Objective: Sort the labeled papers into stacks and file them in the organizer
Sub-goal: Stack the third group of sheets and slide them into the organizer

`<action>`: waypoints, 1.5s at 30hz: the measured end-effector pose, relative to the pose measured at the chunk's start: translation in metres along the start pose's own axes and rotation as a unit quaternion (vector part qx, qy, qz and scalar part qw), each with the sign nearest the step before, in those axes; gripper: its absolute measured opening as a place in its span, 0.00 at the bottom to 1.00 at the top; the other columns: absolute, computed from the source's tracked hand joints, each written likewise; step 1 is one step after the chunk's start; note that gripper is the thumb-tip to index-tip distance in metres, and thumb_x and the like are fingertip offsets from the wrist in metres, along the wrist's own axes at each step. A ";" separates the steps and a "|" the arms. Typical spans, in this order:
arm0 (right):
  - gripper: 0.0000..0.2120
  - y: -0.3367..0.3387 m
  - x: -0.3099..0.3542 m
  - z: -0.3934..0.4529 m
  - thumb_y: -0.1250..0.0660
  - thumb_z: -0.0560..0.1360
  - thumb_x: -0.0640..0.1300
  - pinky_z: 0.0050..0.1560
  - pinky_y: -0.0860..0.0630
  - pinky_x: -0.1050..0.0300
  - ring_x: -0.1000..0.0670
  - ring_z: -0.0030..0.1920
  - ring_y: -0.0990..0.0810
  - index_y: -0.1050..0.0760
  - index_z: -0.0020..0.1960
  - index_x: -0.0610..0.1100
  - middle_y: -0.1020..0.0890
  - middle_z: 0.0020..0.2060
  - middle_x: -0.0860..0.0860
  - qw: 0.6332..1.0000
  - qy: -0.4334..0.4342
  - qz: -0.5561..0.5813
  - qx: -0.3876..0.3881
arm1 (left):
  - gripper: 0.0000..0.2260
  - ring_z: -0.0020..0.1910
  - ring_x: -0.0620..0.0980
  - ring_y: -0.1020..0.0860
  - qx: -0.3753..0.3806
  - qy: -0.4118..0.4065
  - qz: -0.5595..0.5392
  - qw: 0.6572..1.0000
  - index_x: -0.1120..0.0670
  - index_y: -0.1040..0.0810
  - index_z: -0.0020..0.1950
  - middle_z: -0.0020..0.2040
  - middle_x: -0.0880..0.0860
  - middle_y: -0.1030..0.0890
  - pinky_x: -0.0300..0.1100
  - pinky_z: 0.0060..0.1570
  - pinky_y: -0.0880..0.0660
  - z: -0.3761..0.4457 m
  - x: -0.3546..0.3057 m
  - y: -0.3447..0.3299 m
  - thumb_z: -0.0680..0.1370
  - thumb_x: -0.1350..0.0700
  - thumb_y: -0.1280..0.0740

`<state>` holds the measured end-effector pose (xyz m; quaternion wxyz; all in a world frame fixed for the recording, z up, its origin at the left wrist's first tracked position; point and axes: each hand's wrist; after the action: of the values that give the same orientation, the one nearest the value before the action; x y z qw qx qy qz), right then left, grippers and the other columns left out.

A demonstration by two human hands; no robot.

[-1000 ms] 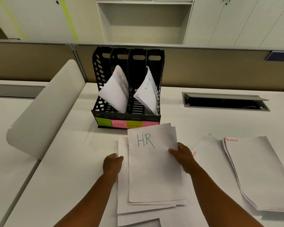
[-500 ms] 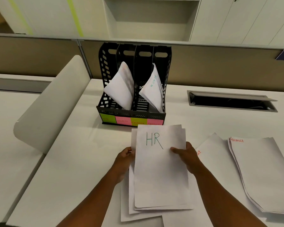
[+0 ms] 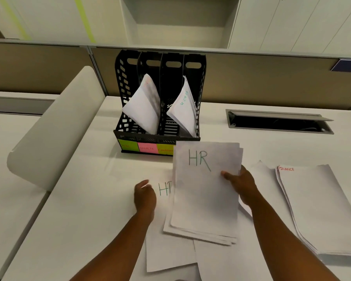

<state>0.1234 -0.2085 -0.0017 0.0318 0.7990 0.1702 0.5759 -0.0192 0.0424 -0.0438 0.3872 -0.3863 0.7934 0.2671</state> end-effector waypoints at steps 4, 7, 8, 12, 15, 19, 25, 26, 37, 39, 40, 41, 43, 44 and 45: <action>0.17 0.019 0.006 0.011 0.29 0.73 0.44 0.55 0.21 0.43 0.42 0.51 0.19 0.24 0.62 0.45 0.17 0.53 0.44 0.997 0.034 -0.069 -0.020 | 0.20 0.62 0.59 0.29 -0.140 -0.021 0.160 0.977 0.53 0.29 0.63 0.64 0.58 0.26 0.53 0.57 0.26 0.005 0.000 0.009 0.72 0.64 0.34; 0.18 0.022 0.005 0.012 0.29 0.73 0.43 0.54 0.21 0.45 0.42 0.51 0.19 0.23 0.62 0.46 0.17 0.52 0.46 0.998 0.027 -0.060 -0.021 | 0.26 0.64 0.60 0.33 -0.113 0.001 0.243 0.964 0.53 0.34 0.67 0.67 0.60 0.33 0.53 0.58 0.27 0.005 0.000 0.009 0.71 0.61 0.30; 0.18 0.020 0.003 0.010 0.28 0.72 0.43 0.54 0.21 0.45 0.42 0.51 0.19 0.23 0.61 0.46 0.17 0.52 0.46 0.998 0.021 -0.052 -0.019 | 0.28 0.64 0.60 0.34 -0.098 0.004 0.270 0.958 0.53 0.35 0.67 0.67 0.60 0.35 0.53 0.59 0.27 0.005 0.002 0.008 0.70 0.60 0.30; 0.20 0.008 -0.007 0.004 0.26 0.70 0.43 0.53 0.20 0.44 0.41 0.50 0.18 0.23 0.61 0.44 0.17 0.52 0.45 0.999 -0.011 -0.017 -0.026 | 0.33 0.63 0.58 0.35 -0.054 0.013 0.348 0.936 0.55 0.39 0.68 0.66 0.59 0.39 0.52 0.59 0.26 0.001 0.007 -0.001 0.67 0.56 0.26; 0.20 -0.004 -0.014 -0.003 0.26 0.71 0.43 0.52 0.20 0.45 0.40 0.50 0.19 0.24 0.62 0.42 0.18 0.52 0.43 0.999 -0.022 -0.014 -0.035 | 0.39 0.63 0.57 0.36 -0.039 0.012 0.410 0.911 0.54 0.41 0.67 0.64 0.58 0.40 0.53 0.58 0.26 -0.007 0.012 -0.003 0.64 0.50 0.23; 0.19 -0.015 -0.021 -0.011 0.26 0.71 0.42 0.50 0.21 0.48 0.41 0.50 0.20 0.24 0.61 0.43 0.18 0.51 0.44 0.999 -0.020 -0.022 -0.037 | 0.44 0.65 0.57 0.34 -0.049 -0.026 0.490 0.870 0.56 0.42 0.68 0.67 0.59 0.39 0.53 0.58 0.25 -0.017 0.019 -0.007 0.62 0.43 0.21; 0.21 -0.023 -0.027 -0.017 0.26 0.72 0.44 0.51 0.21 0.47 0.41 0.52 0.21 0.26 0.63 0.44 0.19 0.52 0.44 0.999 -0.013 -0.030 -0.023 | 0.38 0.57 0.59 0.24 0.007 -0.039 0.404 0.914 0.62 0.39 0.69 0.66 0.63 0.35 0.48 0.55 0.22 -0.015 0.019 -0.003 0.68 0.51 0.22; 0.22 -0.024 -0.026 -0.018 0.27 0.72 0.44 0.50 0.22 0.48 0.41 0.52 0.21 0.26 0.63 0.44 0.20 0.52 0.45 0.999 -0.013 -0.026 -0.022 | 0.35 0.61 0.60 0.25 0.020 -0.047 0.383 0.922 0.61 0.38 0.71 0.68 0.62 0.32 0.48 0.58 0.24 -0.015 0.018 -0.003 0.72 0.50 0.25; 0.21 -0.071 -0.013 -0.021 0.29 0.73 0.48 0.56 0.21 0.44 0.43 0.54 0.21 0.29 0.64 0.45 0.20 0.55 0.46 0.998 -0.028 -0.021 0.045 | 0.13 0.52 0.52 0.19 0.162 -0.112 0.141 0.970 0.52 0.22 0.59 0.51 0.51 0.17 0.44 0.52 0.23 -0.021 -0.009 0.011 0.76 0.50 0.29; 0.19 -0.071 -0.008 -0.019 0.29 0.73 0.50 0.54 0.20 0.45 0.44 0.52 0.20 0.27 0.61 0.45 0.20 0.53 0.47 0.997 -0.046 -0.011 0.064 | 0.15 0.54 0.55 0.19 0.131 -0.118 0.138 0.975 0.55 0.21 0.61 0.54 0.54 0.17 0.48 0.55 0.22 -0.011 -0.013 0.018 0.76 0.53 0.29; 0.18 -0.068 -0.005 -0.016 0.29 0.73 0.50 0.53 0.19 0.46 0.44 0.51 0.19 0.27 0.58 0.44 0.19 0.52 0.46 0.996 -0.054 -0.002 0.065 | 0.16 0.54 0.56 0.19 0.117 -0.120 0.141 0.976 0.56 0.22 0.62 0.55 0.54 0.18 0.50 0.56 0.22 -0.006 -0.017 0.023 0.76 0.53 0.29; 0.16 -0.062 -0.001 -0.014 0.29 0.73 0.49 0.52 0.19 0.46 0.44 0.50 0.18 0.26 0.57 0.42 0.18 0.51 0.45 0.996 -0.061 0.020 0.064 | 0.17 0.55 0.57 0.20 0.106 -0.119 0.150 0.976 0.56 0.22 0.64 0.56 0.55 0.18 0.51 0.57 0.22 0.000 -0.020 0.029 0.77 0.53 0.29; 0.15 -0.048 0.003 -0.008 0.29 0.74 0.46 0.49 0.18 0.47 0.44 0.48 0.16 0.26 0.56 0.40 0.17 0.50 0.43 0.995 -0.067 0.060 0.045 | 0.18 0.54 0.58 0.20 0.085 -0.118 0.172 0.974 0.56 0.23 0.65 0.57 0.56 0.18 0.53 0.57 0.22 0.013 -0.025 0.043 0.76 0.53 0.30; 0.15 -0.041 0.004 -0.006 0.29 0.74 0.45 0.49 0.18 0.48 0.44 0.48 0.16 0.26 0.56 0.39 0.17 0.50 0.43 0.996 -0.069 0.055 0.030 | 0.18 0.54 0.58 0.20 0.074 -0.117 0.181 0.974 0.56 0.23 0.65 0.57 0.56 0.18 0.54 0.57 0.22 0.020 -0.025 0.050 0.76 0.53 0.29; 0.14 -0.034 0.002 -0.004 0.29 0.74 0.44 0.49 0.18 0.47 0.44 0.49 0.16 0.26 0.56 0.39 0.17 0.49 0.43 0.996 -0.072 0.041 0.015 | 0.18 0.54 0.58 0.20 0.067 -0.117 0.187 0.973 0.56 0.23 0.65 0.58 0.57 0.18 0.53 0.58 0.23 0.024 -0.025 0.056 0.76 0.53 0.29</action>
<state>0.1127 -0.1761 -0.0068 0.0087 0.8451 0.1433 0.5149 -0.0451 0.1010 -0.0292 0.4458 -0.1708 0.8165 0.3247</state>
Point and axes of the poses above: each hand's wrist, its own z-axis towards the middle knuckle, its own y-axis out of the back of the hand, x = y × z
